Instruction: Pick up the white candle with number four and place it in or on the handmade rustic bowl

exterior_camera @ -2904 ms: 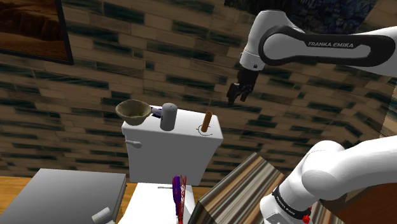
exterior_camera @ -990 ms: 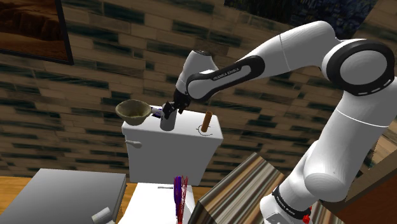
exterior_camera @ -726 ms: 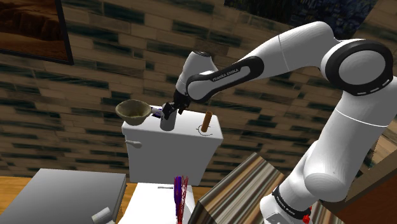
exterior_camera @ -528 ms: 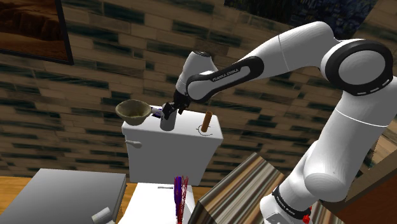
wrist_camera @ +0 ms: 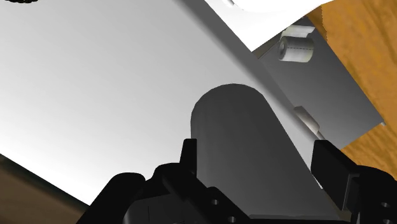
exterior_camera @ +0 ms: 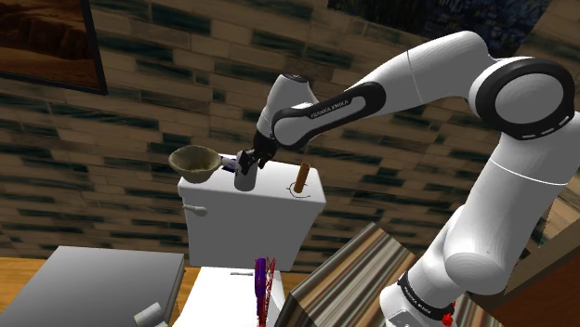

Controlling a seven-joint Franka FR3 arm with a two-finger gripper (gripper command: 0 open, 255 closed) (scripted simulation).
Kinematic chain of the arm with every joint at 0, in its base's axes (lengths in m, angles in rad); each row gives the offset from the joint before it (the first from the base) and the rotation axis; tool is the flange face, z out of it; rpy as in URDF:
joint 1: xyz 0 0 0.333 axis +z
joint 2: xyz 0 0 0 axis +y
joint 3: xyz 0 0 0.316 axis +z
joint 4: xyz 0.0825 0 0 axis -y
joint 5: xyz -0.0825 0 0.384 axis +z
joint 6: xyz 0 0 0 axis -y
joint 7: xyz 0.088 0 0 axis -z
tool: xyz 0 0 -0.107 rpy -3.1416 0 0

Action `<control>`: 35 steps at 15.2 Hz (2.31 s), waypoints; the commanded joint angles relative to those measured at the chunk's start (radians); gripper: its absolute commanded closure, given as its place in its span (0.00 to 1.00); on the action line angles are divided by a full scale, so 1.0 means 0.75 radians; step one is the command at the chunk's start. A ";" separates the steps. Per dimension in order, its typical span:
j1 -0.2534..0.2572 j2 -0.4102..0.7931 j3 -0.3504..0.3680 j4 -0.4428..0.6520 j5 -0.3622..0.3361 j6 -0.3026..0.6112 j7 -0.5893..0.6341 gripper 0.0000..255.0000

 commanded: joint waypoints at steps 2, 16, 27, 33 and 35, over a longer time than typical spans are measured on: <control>0.000 0.002 0.000 -0.002 0.000 0.002 0.001 1.00; -0.005 -0.130 0.004 0.103 0.026 -0.234 -0.013 1.00; -0.008 -0.197 0.003 0.226 0.036 -0.423 -0.016 1.00; -0.009 -0.220 0.002 0.307 0.038 -0.527 -0.016 1.00; -0.009 -0.226 0.001 0.337 0.039 -0.562 -0.016 1.00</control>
